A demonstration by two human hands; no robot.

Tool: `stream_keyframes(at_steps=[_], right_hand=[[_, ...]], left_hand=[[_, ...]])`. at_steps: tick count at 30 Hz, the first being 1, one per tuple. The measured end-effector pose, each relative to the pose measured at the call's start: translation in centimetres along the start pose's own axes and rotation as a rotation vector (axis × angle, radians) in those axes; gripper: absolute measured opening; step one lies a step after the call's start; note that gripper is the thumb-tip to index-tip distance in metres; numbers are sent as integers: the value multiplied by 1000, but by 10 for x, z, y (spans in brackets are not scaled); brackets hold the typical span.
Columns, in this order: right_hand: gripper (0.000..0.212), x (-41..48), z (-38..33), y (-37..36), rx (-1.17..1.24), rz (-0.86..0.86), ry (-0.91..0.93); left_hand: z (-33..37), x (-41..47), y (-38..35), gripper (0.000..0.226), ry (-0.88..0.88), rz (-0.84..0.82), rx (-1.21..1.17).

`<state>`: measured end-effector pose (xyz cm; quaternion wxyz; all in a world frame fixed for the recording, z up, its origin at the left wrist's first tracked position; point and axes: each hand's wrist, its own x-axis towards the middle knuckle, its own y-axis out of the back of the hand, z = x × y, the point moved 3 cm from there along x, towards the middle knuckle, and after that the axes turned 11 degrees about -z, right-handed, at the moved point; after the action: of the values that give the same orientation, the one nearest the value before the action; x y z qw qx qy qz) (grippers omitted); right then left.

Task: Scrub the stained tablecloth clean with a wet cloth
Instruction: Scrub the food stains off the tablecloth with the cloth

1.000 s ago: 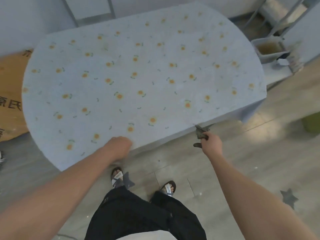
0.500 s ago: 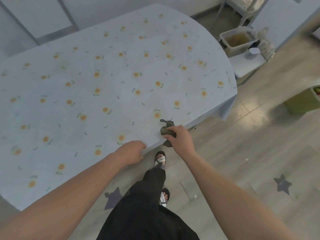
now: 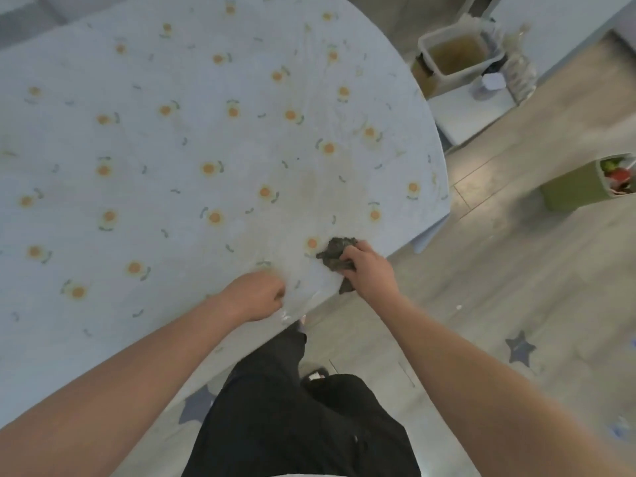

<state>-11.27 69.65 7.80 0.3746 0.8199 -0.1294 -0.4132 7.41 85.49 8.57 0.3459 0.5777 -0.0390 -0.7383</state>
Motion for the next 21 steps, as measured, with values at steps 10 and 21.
stream_keyframes(at_steps=[10,21], right_hand=[[18,28,118,102,277,130,-372],[17,12,185,205,622,113,-71]], left_hand=[[27,32,75,28,28,-2,16],[154,88,150,19,121,63,-17]])
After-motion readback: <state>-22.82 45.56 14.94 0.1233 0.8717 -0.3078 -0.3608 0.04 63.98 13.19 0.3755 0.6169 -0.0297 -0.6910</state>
